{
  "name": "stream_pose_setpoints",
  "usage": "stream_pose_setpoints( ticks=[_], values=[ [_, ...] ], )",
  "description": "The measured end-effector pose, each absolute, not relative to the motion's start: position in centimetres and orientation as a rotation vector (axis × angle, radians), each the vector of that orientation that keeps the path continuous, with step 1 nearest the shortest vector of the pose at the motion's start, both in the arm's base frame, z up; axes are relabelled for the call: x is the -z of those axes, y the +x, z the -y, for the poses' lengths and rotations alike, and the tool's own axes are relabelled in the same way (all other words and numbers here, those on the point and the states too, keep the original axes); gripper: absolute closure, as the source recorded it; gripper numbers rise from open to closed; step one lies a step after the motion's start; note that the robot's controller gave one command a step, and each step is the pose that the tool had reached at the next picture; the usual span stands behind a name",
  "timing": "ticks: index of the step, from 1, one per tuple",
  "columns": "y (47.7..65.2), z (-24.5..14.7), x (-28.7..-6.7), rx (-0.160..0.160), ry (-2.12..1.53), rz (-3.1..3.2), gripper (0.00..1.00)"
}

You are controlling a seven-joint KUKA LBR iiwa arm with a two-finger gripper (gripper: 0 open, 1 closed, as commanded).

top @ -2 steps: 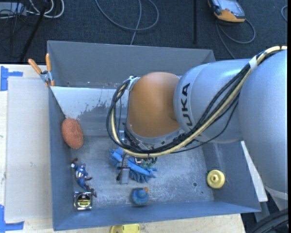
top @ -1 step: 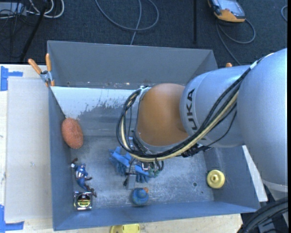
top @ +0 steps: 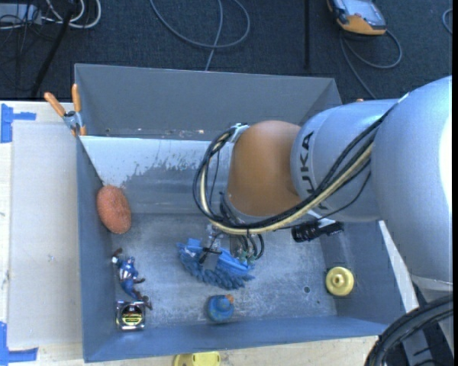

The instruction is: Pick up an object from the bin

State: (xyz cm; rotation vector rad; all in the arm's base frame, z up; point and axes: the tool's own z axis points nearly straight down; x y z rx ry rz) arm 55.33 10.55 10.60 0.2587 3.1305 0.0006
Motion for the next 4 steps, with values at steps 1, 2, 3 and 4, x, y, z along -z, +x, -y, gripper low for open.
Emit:
stream_pose_setpoints(
  ticks=[1,2,3,4],
  values=[
    [55.3,-10.5,-10.6,-0.001,0.26,-3.13,1.0],
    [55.1,-10.9,-14.7,0.003,0.271,-3.136,1.0],
    [55.0,-9.6,-19.0,0.001,0.226,-3.136,1.0],
    [56.1,-10.7,-20.9,0.001,0.243,-3.131,1.0]
  ],
)
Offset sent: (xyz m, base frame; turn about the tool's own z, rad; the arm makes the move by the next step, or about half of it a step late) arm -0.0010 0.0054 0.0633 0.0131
